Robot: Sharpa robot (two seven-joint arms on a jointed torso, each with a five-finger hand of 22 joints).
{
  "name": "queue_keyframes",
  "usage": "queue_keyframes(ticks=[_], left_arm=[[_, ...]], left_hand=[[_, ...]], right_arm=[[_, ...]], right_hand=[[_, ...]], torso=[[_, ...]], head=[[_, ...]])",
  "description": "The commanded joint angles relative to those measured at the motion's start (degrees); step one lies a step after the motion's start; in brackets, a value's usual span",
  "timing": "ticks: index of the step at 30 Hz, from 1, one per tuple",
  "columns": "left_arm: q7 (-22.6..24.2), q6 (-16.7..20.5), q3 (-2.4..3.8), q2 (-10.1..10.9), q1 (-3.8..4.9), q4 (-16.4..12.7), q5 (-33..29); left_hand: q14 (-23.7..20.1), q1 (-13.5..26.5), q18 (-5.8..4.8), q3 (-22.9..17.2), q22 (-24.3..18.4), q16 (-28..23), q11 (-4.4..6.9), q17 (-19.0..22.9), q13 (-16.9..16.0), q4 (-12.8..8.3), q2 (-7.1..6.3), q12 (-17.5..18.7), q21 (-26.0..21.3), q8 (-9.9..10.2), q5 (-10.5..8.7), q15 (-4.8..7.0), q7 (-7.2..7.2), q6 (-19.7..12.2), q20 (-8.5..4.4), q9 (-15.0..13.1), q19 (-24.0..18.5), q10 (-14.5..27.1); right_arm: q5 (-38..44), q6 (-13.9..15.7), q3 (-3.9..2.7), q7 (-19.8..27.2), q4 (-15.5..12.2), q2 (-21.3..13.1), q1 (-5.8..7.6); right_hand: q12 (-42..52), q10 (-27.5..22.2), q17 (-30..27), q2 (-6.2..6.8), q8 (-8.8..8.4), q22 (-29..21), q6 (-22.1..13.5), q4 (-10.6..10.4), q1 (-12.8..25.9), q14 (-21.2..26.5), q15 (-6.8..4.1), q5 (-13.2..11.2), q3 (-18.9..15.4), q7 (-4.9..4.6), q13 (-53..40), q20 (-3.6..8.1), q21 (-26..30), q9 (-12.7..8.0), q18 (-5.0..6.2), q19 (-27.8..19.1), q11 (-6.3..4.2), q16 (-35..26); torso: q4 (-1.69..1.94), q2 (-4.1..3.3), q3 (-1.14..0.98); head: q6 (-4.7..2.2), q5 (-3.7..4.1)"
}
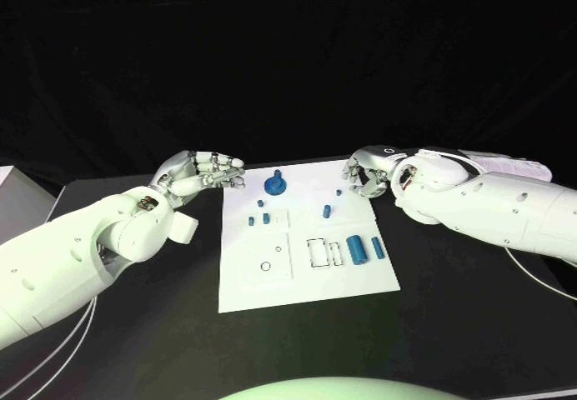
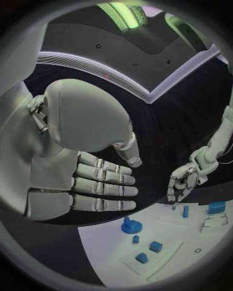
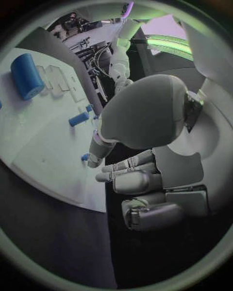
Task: Assemble the parts on the task board
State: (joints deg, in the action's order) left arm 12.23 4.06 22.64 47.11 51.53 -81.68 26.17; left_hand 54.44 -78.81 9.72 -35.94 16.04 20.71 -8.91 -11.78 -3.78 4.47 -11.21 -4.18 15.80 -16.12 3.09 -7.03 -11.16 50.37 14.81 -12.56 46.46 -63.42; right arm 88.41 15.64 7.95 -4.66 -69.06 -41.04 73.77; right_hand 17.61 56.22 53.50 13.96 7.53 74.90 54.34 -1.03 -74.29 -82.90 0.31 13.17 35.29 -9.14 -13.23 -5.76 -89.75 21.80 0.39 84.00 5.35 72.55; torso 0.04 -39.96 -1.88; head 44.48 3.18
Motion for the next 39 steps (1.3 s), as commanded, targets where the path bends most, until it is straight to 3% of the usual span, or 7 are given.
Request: queue_keyframes(ticks=[1, 12, 15, 27, 33, 35, 39], left_arm=[[2.67, -2.26, 0.17, 0.08, -0.21, -0.66, -3.92], [2.79, -1.88, 0.30, 0.27, -0.43, -1.40, -4.30], [2.72, -1.73, 0.30, 0.31, -0.46, -1.53, -4.32], [2.26, -1.32, 0.31, 0.57, -0.49, -1.87, -4.35], [2.09, -1.18, 0.31, 0.67, -0.49, -1.92, -4.35], [2.04, -1.15, 0.31, 0.69, -0.49, -1.94, -4.35], [1.94, -1.11, 0.30, 0.74, -0.49, -2.03, -4.35]], left_hand=[[0.10, -0.06, 0.89, 0.22, -0.93, -1.36, -0.01, 0.00, -0.06, 0.26, -0.41, 0.43, -0.76, -0.26, -0.19, -0.16, -0.09, -0.50, -0.35, -0.05, 1.79, -0.29], [1.61, -0.17, 0.86, 0.66, -2.04, -2.21, -0.12, -0.57, -0.11, 0.29, -0.38, 0.35, -1.65, -0.29, -0.19, 0.02, -0.74, -0.56, -0.80, 0.05, 3.89, -0.32], [1.77, -0.20, 0.86, 0.70, -2.14, -2.27, -0.14, -0.65, -0.13, 0.29, -0.36, 0.29, -1.74, -0.30, -0.19, 0.03, -0.85, -0.53, -0.84, 0.06, 4.08, -0.40], [2.16, -0.23, 0.84, 0.83, -2.37, -2.38, -0.22, -0.87, -0.17, 0.30, -0.33, 0.18, -1.94, -0.32, -0.19, 0.06, -1.08, -0.46, -0.92, 0.09, 4.51, -0.53], [2.26, -0.26, 0.84, 0.84, -2.43, -2.39, -0.22, -0.93, -0.19, 0.31, -0.28, 0.14, -1.98, -0.34, -0.20, 0.07, -1.12, -0.42, -0.95, 0.09, 4.61, -0.58], [2.26, -0.26, 0.84, 0.84, -2.43, -2.39, -0.22, -0.93, -0.19, 0.31, -0.28, 0.14, -1.98, -0.34, -0.20, 0.07, -1.12, -0.42, -0.95, 0.09, 4.61, -0.58], [2.31, -0.27, 0.84, 0.85, -2.45, -2.40, -0.22, -0.96, -0.20, 0.31, -0.26, 0.12, -2.00, -0.35, -0.21, 0.08, -1.13, -0.39, -0.96, 0.09, 4.67, -0.61]], right_arm=[[3.35, -1.36, 0.04, -1.61, 0.31, 0.56, -0.38], [2.79, -1.80, 0.06, -0.99, -0.06, 1.98, -1.14], [2.71, -2.00, 0.09, -0.86, -0.04, 2.32, -1.29], [2.25, -1.70, 0.12, -0.45, -0.59, 2.94, -1.67], [2.37, -1.38, 0.13, -0.87, -0.67, 3.17, -1.69], [2.57, -1.26, 0.14, -1.19, -0.59, 3.28, -1.71], [3.41, -0.93, 0.17, -2.28, -0.24, 3.70, -1.83]], right_hand=[[-0.36, -0.13, -0.13, 0.50, 0.19, 15.10, 0.24, 0.37, -0.09, -0.07, 0.42, -0.33, -0.03, -0.14, 0.16, -0.29, -0.25, 0.09, -0.39, 6.00, 0.39, -0.42], [-0.97, 0.14, -0.30, 0.19, 0.58, 15.10, 0.88, 0.35, 0.03, -0.11, 0.44, -0.31, 0.10, -0.04, 0.89, -0.35, -0.25, 0.25, -0.39, 6.00, 0.38, -0.54], [-1.39, 0.30, -0.64, -0.02, 0.74, 15.10, 1.10, 0.39, 0.04, -0.11, 0.20, -0.25, 0.22, 0.50, 1.41, -0.26, -0.25, 0.33, -0.39, 6.00, -0.04, -0.74], [-1.86, 1.72, -0.99, -0.72, 1.46, 15.10, 2.18, 0.26, 0.34, -0.17, -0.19, -0.10, 0.40, 1.01, 2.46, 0.03, -0.25, 0.68, -0.39, 6.00, -0.46, -1.01], [-2.39, 3.55, -1.46, -1.95, 2.54, 15.10, 3.73, 0.72, -0.24, -0.18, -0.41, -0.05, 1.07, 1.28, 3.44, 0.25, -0.25, 1.27, -0.39, 6.00, -0.72, -1.35], [-2.70, 4.61, -1.75, -2.73, 3.02, 15.10, 4.34, 1.27, -0.92, -0.17, -0.61, -1.86, 1.88, 1.39, 3.92, 0.34, -0.25, 1.56, -0.39, 6.00, -0.79, -1.55], [-3.13, 5.80, -1.88, -3.46, 3.57, 15.10, 5.01, 1.73, -1.18, -0.20, -0.63, -2.20, 2.76, 1.44, 4.47, 0.49, -0.25, 1.92, -0.39, 6.00, -0.97, -1.67]], torso=[[-0.06, -0.17, -0.11], [-0.10, -0.22, -0.15], [-0.15, -0.20, -0.17], [-0.15, -0.12, -0.14], [-0.16, -0.08, -0.14], [-0.17, -0.09, -0.13], [-0.19, -0.12, -0.18]], head=[[-0.15, -0.05], [0.18, -0.38], [0.25, -0.41], [0.65, -0.60], [0.68, -0.57], [0.68, -0.54], [0.71, -0.45]])
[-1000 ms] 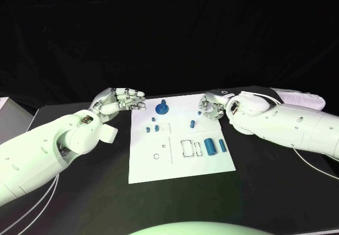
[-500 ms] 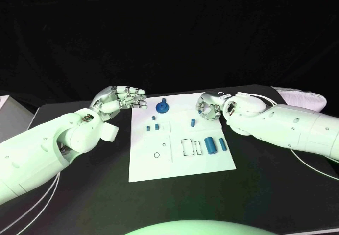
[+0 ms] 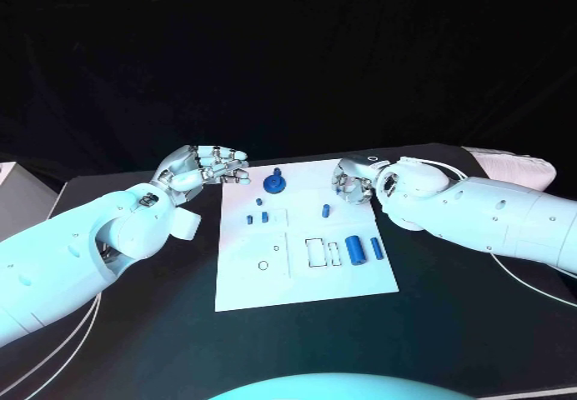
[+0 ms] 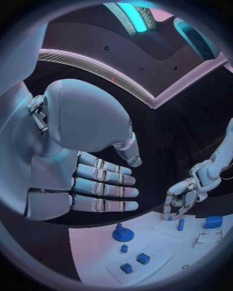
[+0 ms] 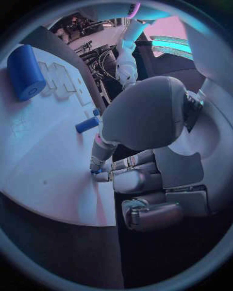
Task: Assemble the parts on the task board
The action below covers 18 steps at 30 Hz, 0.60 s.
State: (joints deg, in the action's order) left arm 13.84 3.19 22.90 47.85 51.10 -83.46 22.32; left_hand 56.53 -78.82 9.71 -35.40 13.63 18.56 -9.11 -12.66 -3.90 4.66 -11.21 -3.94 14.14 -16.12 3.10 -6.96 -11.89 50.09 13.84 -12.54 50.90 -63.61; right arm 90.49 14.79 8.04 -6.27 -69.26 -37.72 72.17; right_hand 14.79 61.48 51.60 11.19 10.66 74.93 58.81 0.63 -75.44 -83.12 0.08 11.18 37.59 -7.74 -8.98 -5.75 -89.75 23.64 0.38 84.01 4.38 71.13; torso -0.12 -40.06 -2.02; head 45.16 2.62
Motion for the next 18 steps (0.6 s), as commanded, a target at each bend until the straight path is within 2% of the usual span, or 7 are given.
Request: queue_keyframes(ticks=[1, 9, 18], left_arm=[[0.30, -0.23, 0.05, 0.01, -0.05, -0.26, -0.50], [0.05, -0.31, 0.05, 0.03, -0.05, -0.32, -0.49], [-0.26, -0.38, 0.05, 0.15, -0.05, -0.30, -0.27]], left_hand=[[0.23, -0.27, 0.85, 0.32, -0.05, -0.25, -0.02, -0.08, -0.07, 0.12, -0.26, -0.12, -0.34, -0.35, -0.21, 0.01, -0.40, -0.11, 0.02, 0.08, 0.23, -0.42], [0.30, -0.29, 0.84, 0.34, -0.10, -0.27, -0.02, -0.13, -0.08, 0.12, -0.24, -0.14, -0.39, -0.36, -0.20, 0.02, -0.40, -0.08, 0.00, 0.08, 0.32, -0.45], [0.38, -0.26, 0.83, 0.44, -0.19, -0.34, -0.06, -0.21, -0.07, 0.13, -0.32, -0.12, -0.48, -0.33, -0.20, 0.01, -0.45, -0.13, -0.02, 0.11, 0.44, -0.37]], right_arm=[[1.58, 0.03, 0.10, -1.03, 0.10, 0.54, -0.28], [3.71, 0.61, 0.21, -3.99, 0.94, 1.54, -0.81], [4.71, 0.85, 0.26, -5.26, 0.63, 1.44, -1.11]], right_hand=[[-0.38, 0.69, 0.13, -0.76, 0.54, 15.07, 0.67, 0.13, -0.03, -0.02, -0.42, -0.22, 0.52, 0.05, 0.30, 0.50, -0.25, 0.14, -0.38, 5.99, -0.02, -0.19], [-0.80, 1.96, -0.07, -1.06, 1.24, 15.07, 1.47, 0.43, 0.25, -0.09, -0.59, -0.23, 0.70, 0.21, 0.77, 0.67, -0.25, 0.62, -0.38, 5.99, -0.21, -0.28], [-1.17, 2.54, -0.04, -1.09, 1.58, 15.07, 1.84, 0.58, 0.50, -0.15, -0.69, -0.05, 0.75, 0.31, 1.07, 0.78, -0.25, 0.88, -0.38, 5.99, -0.32, -0.25]], torso=[[-0.01, -0.02, -0.03], [0.09, -0.02, -0.02], [-0.05, 0.07, 0.00]], head=[[0.04, 0.17], [0.21, 0.28], [0.32, 0.15]])
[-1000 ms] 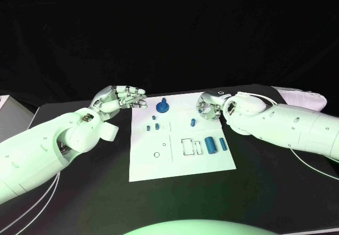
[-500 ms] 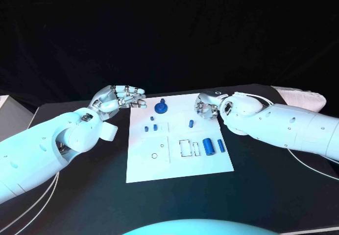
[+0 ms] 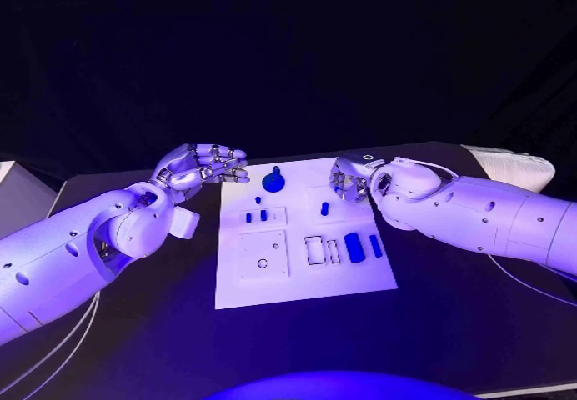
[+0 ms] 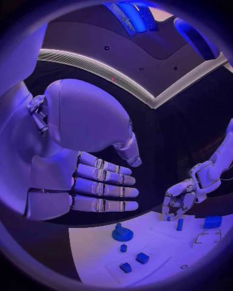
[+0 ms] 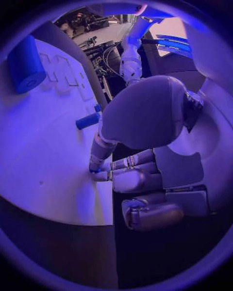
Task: Assemble the parts on the task board
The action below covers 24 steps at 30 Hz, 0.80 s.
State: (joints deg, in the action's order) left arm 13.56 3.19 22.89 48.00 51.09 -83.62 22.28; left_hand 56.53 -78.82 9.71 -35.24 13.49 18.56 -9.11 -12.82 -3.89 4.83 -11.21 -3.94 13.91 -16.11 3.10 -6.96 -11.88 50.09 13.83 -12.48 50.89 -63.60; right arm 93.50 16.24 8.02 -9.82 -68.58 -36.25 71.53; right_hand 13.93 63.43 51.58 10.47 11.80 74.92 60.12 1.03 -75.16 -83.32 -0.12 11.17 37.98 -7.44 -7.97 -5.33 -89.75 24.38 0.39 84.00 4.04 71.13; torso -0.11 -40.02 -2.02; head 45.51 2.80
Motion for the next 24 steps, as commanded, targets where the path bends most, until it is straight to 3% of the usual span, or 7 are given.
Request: queue_keyframes(ticks=[1, 7, 9, 15, 24], left_arm=[[0.00, -0.38, 0.05, 0.02, -0.05, -0.14, -0.20], [-0.03, -0.25, 0.05, 0.10, -0.05, -0.08, -0.11], [-0.02, -0.19, 0.05, 0.12, -0.05, -0.04, -0.09], [0.01, -0.09, 0.05, 0.11, -0.06, 0.21, -0.08], [0.05, 0.05, 0.05, 0.19, -0.07, 0.58, -0.08]], left_hand=[[0.38, -0.26, 0.83, 0.27, -0.05, -0.34, -0.06, -0.05, -0.08, -0.03, -0.32, -0.11, -0.25, -0.33, -0.20, 0.01, -0.45, -0.13, -0.02, 0.05, 0.44, -0.37], [0.38, -0.26, 0.83, 0.27, -0.05, -0.34, -0.06, -0.05, -0.08, -0.03, -0.32, -0.11, -0.25, -0.33, -0.20, 0.01, -0.45, -0.13, -0.02, 0.05, 0.44, -0.37], [0.38, -0.26, 0.83, 0.27, -0.05, -0.34, -0.06, -0.05, -0.08, -0.03, -0.32, -0.11, -0.25, -0.33, -0.20, 0.01, -0.45, -0.13, -0.02, 0.05, 0.44, -0.37], [0.38, -0.26, 0.83, 0.27, -0.05, -0.34, -0.06, -0.05, -0.08, -0.03, -0.32, -0.11, -0.25, -0.33, -0.20, 0.01, -0.45, -0.13, -0.02, 0.05, 0.44, -0.37], [0.44, -0.28, 0.82, 0.34, -0.16, -0.42, -0.09, -0.14, -0.07, -0.03, -0.33, -0.09, -0.37, -0.29, -0.20, 0.01, -0.48, -0.18, -0.04, 0.08, 0.57, -0.29]], right_arm=[[1.79, -0.41, 0.28, -1.78, -0.21, -0.17, -0.49], [1.88, 2.97, 0.29, -1.68, -1.55, -1.30, -0.55], [1.39, 4.82, 0.29, -1.50, -2.09, -1.74, -0.56], [-0.34, 10.20, 0.12, -0.87, -3.65, -2.97, -0.55], [-2.41, 13.25, -0.46, 0.05, -6.16, -5.17, -0.20]], right_hand=[[-0.39, 0.72, -0.03, -0.40, 0.53, 15.08, 0.63, 0.23, 0.25, 0.05, -0.53, 0.07, 0.39, 0.04, 0.12, 0.38, -0.25, 0.21, -0.39, 6.00, -0.02, -0.26], [-1.08, 2.43, -0.65, -1.11, 1.27, 15.08, 1.26, 0.82, 0.23, 0.15, -0.86, 1.08, 1.02, 0.26, 0.59, 0.66, -0.25, 0.85, -0.39, 6.00, -0.35, -0.59], [-1.62, 3.18, -1.14, -2.31, 1.38, 15.08, 1.10, 0.54, 0.56, 0.23, -0.95, 1.07, 2.28, 0.33, 0.82, 0.79, -0.25, 1.09, -0.39, 6.00, -0.43, -0.88], [-2.05, 4.08, -2.11, -2.44, 1.71, 15.08, 1.21, 0.85, 0.93, 0.40, -1.11, 1.02, 3.19, 0.45, 0.95, 0.94, -0.25, 1.47, -0.39, 6.00, -0.61, -1.42], [-2.27, 4.45, -2.40, -2.40, 1.88, 15.08, 1.28, 1.06, 1.09, 0.46, -1.19, 0.92, 3.52, 0.51, 1.01, 1.02, -0.25, 1.66, -0.39, 6.00, -0.69, -1.60]], torso=[[-0.06, 0.03, 0.00], [-0.02, 0.05, 0.01], [-0.04, 0.06, 0.01], [-0.04, 0.09, -0.05], [-0.19, 0.08, -0.06]], head=[[-0.02, -0.06], [-0.10, -0.11], [-0.11, -0.14], [-0.21, -0.21], [-0.37, -0.43]])
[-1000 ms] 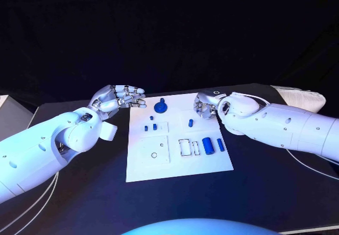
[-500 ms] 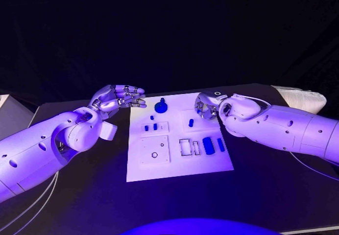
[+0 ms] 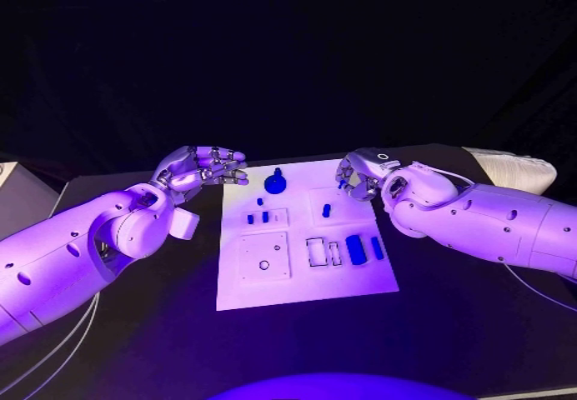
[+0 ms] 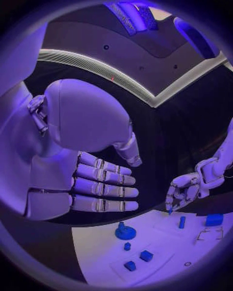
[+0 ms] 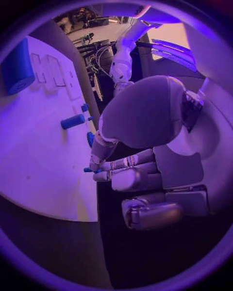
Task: Assemble the parts on the task board
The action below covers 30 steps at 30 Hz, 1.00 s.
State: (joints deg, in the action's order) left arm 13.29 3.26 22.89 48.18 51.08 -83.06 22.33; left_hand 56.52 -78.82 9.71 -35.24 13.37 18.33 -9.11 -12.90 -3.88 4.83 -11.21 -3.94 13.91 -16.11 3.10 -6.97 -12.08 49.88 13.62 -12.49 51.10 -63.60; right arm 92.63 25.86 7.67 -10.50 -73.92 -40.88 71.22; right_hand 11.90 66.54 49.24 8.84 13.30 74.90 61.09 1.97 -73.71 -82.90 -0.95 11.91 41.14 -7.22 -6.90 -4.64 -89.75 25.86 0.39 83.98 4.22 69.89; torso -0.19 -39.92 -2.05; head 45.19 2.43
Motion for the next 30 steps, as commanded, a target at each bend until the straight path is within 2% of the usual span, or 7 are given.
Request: queue_keyframes(ticks=[1, 7, 9, 14, 17, 23, 30], left_arm=[[0.32, -0.01, 0.05, 0.03, -0.06, 0.05, -0.13], [0.33, 0.04, 0.05, -0.06, -0.08, 0.33, -0.13], [0.35, 0.07, 0.04, -0.18, -0.08, 0.52, -0.14], [0.42, 0.24, 0.04, -0.51, -0.11, 0.96, -0.21], [0.48, 0.34, 0.04, -0.76, -0.12, 1.17, -0.25], [0.50, 0.76, 0.03, -1.10, -0.14, 1.52, -0.36], [0.46, 1.06, 0.02, -1.37, -0.14, 1.70, -0.42]], left_hand=[[0.45, -0.28, 0.82, 0.34, -0.05, -0.19, -0.09, -0.05, -0.08, -0.03, -0.33, -0.09, -0.37, -0.29, -0.20, 0.01, -0.28, 0.03, 0.18, 0.09, 0.36, -0.30], [0.45, -0.28, 0.82, 0.34, -0.05, -0.19, -0.09, -0.05, -0.08, -0.03, -0.33, -0.09, -0.37, -0.29, -0.20, 0.01, -0.28, 0.03, 0.18, 0.09, 0.36, -0.30], [0.45, -0.28, 0.82, 0.34, -0.05, -0.19, -0.09, -0.05, -0.08, -0.03, -0.33, -0.09, -0.37, -0.29, -0.20, 0.01, -0.28, 0.03, 0.18, 0.09, 0.36, -0.30], [0.49, -0.28, 0.81, 0.41, -0.14, -0.26, -0.13, -0.12, -0.07, -0.02, -0.37, -0.06, -0.46, -0.24, -0.20, 0.00, -0.31, -0.04, 0.16, 0.13, 0.45, -0.20], [0.49, -0.28, 0.81, 0.41, -0.14, -0.26, -0.13, -0.12, -0.07, -0.02, -0.37, -0.06, -0.46, -0.24, -0.20, 0.00, -0.31, -0.04, 0.16, 0.13, 0.45, -0.20], [0.50, -0.27, 0.81, 0.43, -0.18, -0.30, -0.14, -0.15, -0.07, -0.01, -0.38, -0.06, -0.51, -0.23, -0.20, -0.01, -0.32, -0.06, 0.16, 0.14, 0.48, -0.17], [0.50, -0.27, 0.81, 0.43, -0.18, -0.30, -0.14, -0.15, -0.07, -0.01, -0.38, -0.06, -0.51, -0.23, -0.20, -0.01, -0.32, -0.06, 0.16, 0.14, 0.48, -0.17]], right_arm=[[-1.71, 3.79, -0.16, 0.82, -1.19, -0.82, 0.14], [-3.14, 4.25, -0.53, 1.27, -4.91, -2.78, 0.44], [-3.54, 4.16, -0.63, 1.34, -7.41, -3.58, 0.50], [-3.85, 3.17, -0.70, 1.40, -12.43, -3.79, 0.51], [-3.18, 2.36, -0.52, 1.40, -14.76, -3.14, 0.39], [-0.55, 1.43, 0.39, 1.42, -16.98, -0.86, -0.18], [2.26, -0.03, 1.23, 0.92, -16.62, 1.94, -2.07]], right_hand=[[-0.27, 1.38, -0.13, -0.76, 0.41, 15.10, 0.32, 0.14, -0.33, 0.05, -0.37, 0.16, 0.40, 0.29, -0.05, 0.34, -0.25, 0.20, -0.39, 6.02, -0.87, -0.40], [-0.27, 1.38, -0.13, -0.76, 0.41, 15.10, 0.32, 0.14, -0.33, 0.05, -0.37, 0.16, 0.40, 0.29, -0.05, 0.34, -0.25, 0.20, -0.39, 6.02, -0.87, -0.40], [-0.34, 1.45, -0.22, -0.73, 0.45, 15.10, 0.34, 0.21, -0.31, 0.07, -0.40, 0.15, 0.47, 0.30, -0.03, 0.37, -0.25, 0.25, -0.39, 6.02, -0.89, -0.45], [-0.40, 1.49, -0.19, -0.71, 0.48, 15.10, 0.34, 0.26, -0.29, 0.07, -0.43, 0.17, 0.53, 0.31, -0.02, 0.39, -0.25, 0.29, -0.39, 6.02, -0.90, -0.45], [-0.40, 1.49, -0.19, -0.71, 0.48, 15.10, 0.34, 0.26, -0.29, 0.07, -0.43, 0.17, 0.53, 0.31, -0.02, 0.39, -0.25, 0.29, -0.39, 6.02, -0.90, -0.45], [-0.44, 1.51, -0.24, -0.70, 0.49, 15.10, 0.33, 0.29, -0.28, 0.08, -0.44, 0.19, 0.57, 0.31, -0.01, 0.40, -0.25, 0.31, -0.39, 6.02, -0.90, -0.48], [-0.50, 1.55, -0.27, -0.70, 0.50, 15.10, 0.31, 0.33, -0.26, 0.08, -0.45, 0.23, 0.63, 0.31, 0.01, 0.42, -0.25, 0.34, -0.39, 6.02, -0.90, -0.49]], torso=[[-0.11, -0.01, -0.02], [-0.09, 0.04, -0.01], [-0.06, 0.09, -0.01], [-0.04, 0.12, -0.04], [-0.02, 0.32, 0.00], [-0.13, 0.68, 0.14], [-0.14, 0.85, 0.36]], head=[[-0.09, -0.07], [-0.19, -0.21], [-0.19, -0.36], [-0.12, -1.33], [0.27, -1.95], [0.92, -3.51], [1.68, -4.80]])
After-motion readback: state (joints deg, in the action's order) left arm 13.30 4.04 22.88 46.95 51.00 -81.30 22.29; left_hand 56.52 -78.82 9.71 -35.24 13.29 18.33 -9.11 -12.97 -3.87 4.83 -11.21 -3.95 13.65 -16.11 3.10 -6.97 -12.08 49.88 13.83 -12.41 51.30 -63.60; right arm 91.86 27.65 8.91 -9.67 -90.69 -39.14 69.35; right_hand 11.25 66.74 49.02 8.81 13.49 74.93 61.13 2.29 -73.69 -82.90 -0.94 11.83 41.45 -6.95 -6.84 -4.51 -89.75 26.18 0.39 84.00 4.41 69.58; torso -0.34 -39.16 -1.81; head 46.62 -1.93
